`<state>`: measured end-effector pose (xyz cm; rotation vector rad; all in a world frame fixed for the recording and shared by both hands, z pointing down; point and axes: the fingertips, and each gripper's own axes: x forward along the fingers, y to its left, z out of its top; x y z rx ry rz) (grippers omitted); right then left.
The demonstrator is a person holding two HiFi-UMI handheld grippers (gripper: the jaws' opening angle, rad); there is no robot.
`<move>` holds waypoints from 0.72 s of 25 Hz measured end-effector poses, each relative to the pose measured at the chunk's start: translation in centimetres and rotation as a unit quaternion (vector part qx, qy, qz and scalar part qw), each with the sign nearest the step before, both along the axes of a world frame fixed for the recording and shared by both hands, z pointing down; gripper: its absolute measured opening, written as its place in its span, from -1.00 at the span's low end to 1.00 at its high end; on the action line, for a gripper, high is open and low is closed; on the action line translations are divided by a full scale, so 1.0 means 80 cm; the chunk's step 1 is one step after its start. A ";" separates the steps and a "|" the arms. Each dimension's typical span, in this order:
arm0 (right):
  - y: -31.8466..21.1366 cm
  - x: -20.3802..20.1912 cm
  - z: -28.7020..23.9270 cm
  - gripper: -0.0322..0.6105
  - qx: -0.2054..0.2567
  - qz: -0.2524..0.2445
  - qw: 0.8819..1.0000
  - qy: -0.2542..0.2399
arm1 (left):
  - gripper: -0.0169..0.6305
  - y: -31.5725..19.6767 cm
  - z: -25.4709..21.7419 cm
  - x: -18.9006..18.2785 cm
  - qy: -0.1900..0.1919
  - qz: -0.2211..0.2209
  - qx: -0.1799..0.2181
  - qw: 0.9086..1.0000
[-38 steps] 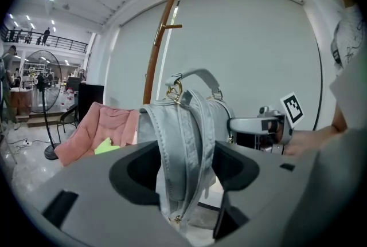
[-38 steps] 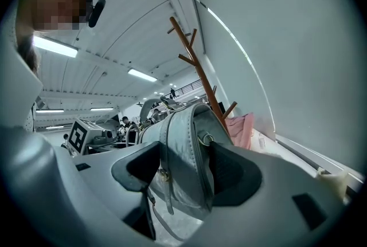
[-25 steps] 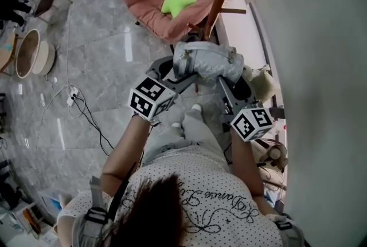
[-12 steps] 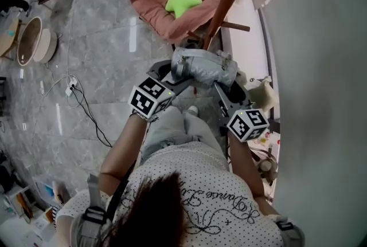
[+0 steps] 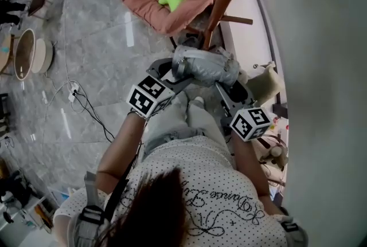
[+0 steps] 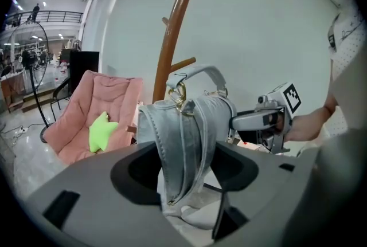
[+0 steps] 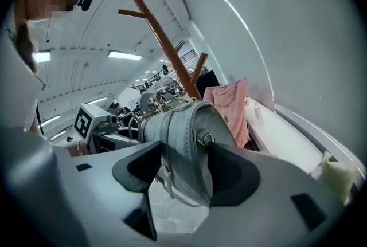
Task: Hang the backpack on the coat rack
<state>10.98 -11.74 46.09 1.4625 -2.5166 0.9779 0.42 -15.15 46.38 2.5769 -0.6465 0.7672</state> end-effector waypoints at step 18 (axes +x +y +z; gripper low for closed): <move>-0.013 0.003 0.042 -0.08 -0.045 0.014 0.999 0.000 | -0.16 -0.019 0.042 0.004 0.002 0.019 -0.041 0.999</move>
